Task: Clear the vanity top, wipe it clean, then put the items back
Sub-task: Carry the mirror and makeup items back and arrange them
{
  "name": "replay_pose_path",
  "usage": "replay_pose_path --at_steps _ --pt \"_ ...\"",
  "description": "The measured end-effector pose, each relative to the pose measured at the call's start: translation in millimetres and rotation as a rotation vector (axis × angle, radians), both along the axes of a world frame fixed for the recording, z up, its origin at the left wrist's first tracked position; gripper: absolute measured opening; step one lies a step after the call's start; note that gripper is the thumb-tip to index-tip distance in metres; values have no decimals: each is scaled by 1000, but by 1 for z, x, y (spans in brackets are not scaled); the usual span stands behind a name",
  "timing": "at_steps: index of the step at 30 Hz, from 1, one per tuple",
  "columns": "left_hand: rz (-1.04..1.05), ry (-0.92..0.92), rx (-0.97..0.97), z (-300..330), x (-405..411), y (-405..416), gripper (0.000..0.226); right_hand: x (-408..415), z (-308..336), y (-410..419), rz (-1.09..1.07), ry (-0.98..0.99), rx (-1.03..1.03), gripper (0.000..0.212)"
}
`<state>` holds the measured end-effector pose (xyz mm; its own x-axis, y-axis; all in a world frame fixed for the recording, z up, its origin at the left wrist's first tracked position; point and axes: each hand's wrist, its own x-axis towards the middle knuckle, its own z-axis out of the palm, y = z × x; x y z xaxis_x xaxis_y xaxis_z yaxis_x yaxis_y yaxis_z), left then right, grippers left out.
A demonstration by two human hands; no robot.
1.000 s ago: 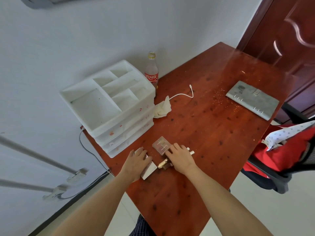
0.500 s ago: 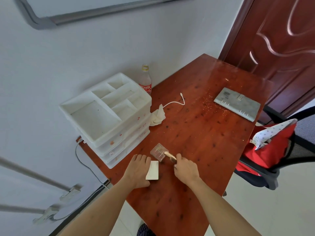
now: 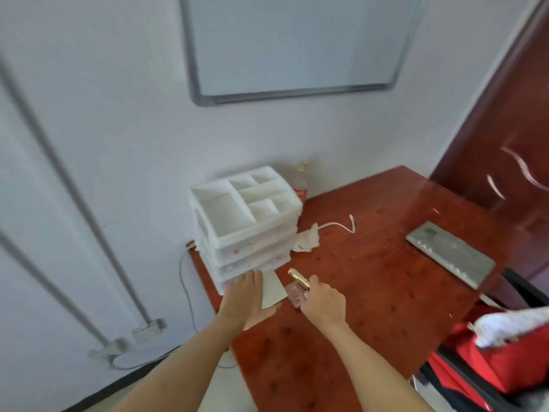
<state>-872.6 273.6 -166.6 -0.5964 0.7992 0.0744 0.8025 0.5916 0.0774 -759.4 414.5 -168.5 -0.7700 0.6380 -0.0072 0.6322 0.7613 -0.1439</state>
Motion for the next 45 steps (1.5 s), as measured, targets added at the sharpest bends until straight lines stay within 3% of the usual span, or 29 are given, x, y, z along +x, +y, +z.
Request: replay_pose_path --at_steps 9,25,37,45 --pt "561 139 72 78 22 -145 70 -53 69 -104 323 236 -90 34" --pt "1424 343 -62 140 150 -537 63 -75 140 -543 1190 301 -250 21" --pt "1814 383 -111 148 227 -785 73 -42 152 -838 1525 297 -359 24" --pt "1978 320 -192 118 217 -907 69 -63 129 -988 1701 272 -330 24"
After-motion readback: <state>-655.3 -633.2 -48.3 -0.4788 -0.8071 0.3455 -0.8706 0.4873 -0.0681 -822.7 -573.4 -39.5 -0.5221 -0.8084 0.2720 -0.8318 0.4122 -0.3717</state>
